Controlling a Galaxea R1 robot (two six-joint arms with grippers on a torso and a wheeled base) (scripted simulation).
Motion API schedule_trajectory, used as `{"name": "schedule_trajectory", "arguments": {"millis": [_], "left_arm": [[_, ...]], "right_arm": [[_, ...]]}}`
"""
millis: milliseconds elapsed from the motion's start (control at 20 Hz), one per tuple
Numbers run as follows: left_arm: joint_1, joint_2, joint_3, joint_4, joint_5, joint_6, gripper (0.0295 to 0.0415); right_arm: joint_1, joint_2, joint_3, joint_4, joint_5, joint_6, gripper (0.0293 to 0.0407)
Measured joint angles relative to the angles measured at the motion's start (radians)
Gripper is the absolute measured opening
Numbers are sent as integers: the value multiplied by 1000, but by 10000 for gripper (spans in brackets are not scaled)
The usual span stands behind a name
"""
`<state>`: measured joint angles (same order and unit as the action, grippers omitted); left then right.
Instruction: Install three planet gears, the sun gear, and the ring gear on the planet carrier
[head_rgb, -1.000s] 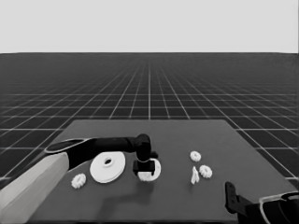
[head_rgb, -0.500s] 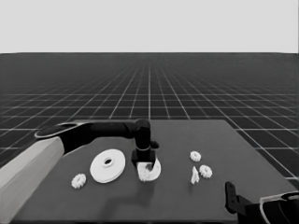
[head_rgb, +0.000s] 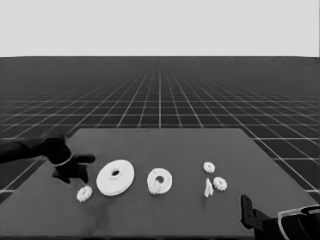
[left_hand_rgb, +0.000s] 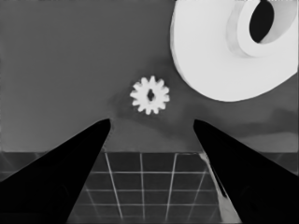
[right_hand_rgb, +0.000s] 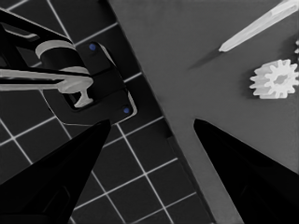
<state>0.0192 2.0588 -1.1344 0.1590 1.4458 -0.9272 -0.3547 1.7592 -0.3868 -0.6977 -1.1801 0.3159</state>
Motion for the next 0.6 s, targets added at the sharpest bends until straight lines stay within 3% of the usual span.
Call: {"name": "schedule_trajectory", "arguments": {"millis": [50,150,500,600], "left_arm": [[93,19,-38,77,-62,9,385],[186,52,-99,142,-122,22,385],[227,73,-140,170,-155,31,385],[227,74,-141,170,-155,31,314]], "right_arm": [[0,0,0,0,0,0,385],[0,0,0,0,0,0,385],[0,0,0,0,0,0,385],[0,0,0,0,0,0,385]]}}
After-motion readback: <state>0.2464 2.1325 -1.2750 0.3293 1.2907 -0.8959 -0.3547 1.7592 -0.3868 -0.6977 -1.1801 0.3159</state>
